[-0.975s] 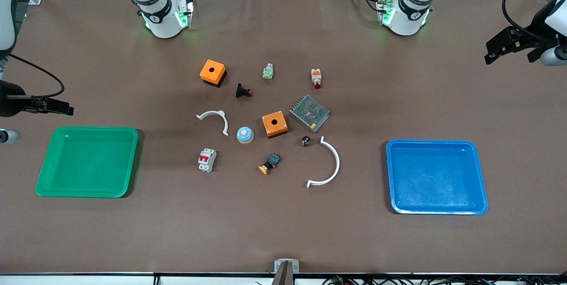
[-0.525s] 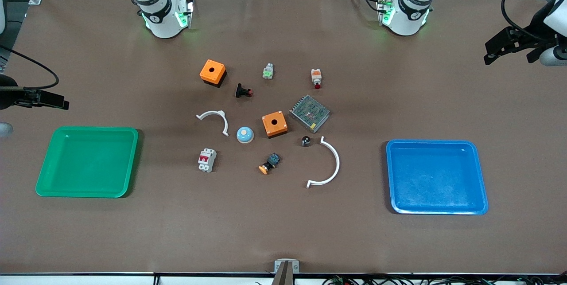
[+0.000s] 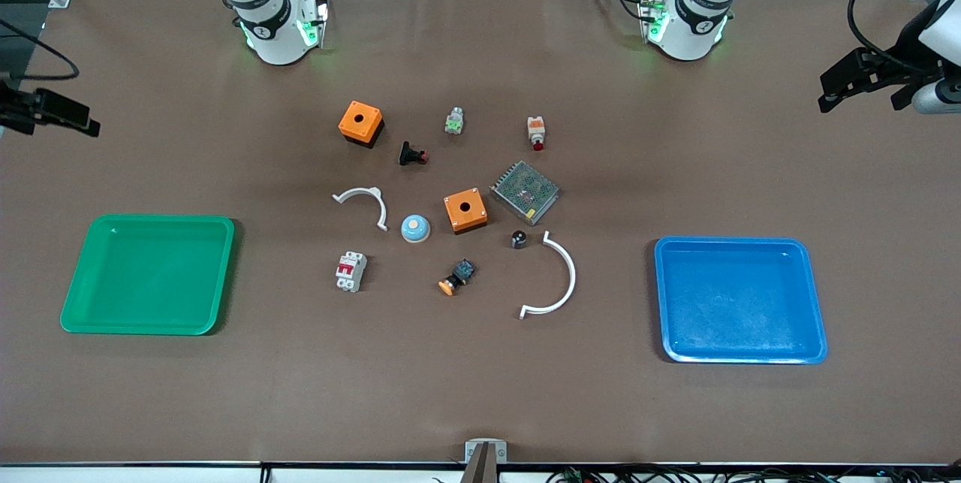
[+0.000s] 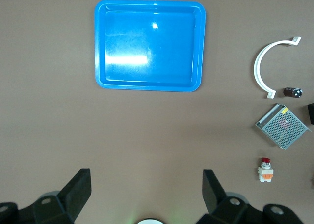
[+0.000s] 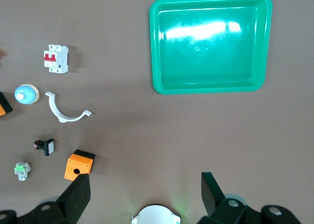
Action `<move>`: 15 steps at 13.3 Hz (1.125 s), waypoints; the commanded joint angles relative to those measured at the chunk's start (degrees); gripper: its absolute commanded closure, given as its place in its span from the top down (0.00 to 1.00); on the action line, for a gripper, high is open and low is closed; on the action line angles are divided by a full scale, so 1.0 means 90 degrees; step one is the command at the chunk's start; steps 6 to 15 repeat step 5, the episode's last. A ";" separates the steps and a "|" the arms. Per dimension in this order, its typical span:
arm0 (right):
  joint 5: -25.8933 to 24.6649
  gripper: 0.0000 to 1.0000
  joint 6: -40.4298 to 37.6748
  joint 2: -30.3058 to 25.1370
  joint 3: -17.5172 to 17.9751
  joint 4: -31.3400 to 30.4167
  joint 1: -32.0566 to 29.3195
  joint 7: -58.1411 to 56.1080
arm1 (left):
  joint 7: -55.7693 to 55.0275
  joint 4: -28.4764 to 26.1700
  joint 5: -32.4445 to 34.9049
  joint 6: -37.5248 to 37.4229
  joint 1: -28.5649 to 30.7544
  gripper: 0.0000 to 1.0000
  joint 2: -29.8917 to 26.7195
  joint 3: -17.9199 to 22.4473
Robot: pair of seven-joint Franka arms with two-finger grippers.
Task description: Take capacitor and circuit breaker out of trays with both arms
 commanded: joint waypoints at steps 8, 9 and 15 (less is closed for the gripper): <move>-0.0075 1.00 0.0079 -0.0735 0.0058 -0.0675 0.0019 -0.0093 | 0.0088 0.0177 -0.0025 -0.0017 0.0005 1.00 0.0101 -0.0036; -0.0075 1.00 0.0079 -0.0735 0.0058 -0.0675 0.0019 -0.0093 | 0.0088 0.0177 -0.0025 -0.0017 0.0005 1.00 0.0101 -0.0036; -0.0075 1.00 0.0079 -0.0735 0.0058 -0.0675 0.0019 -0.0093 | 0.0088 0.0177 -0.0025 -0.0017 0.0005 1.00 0.0101 -0.0036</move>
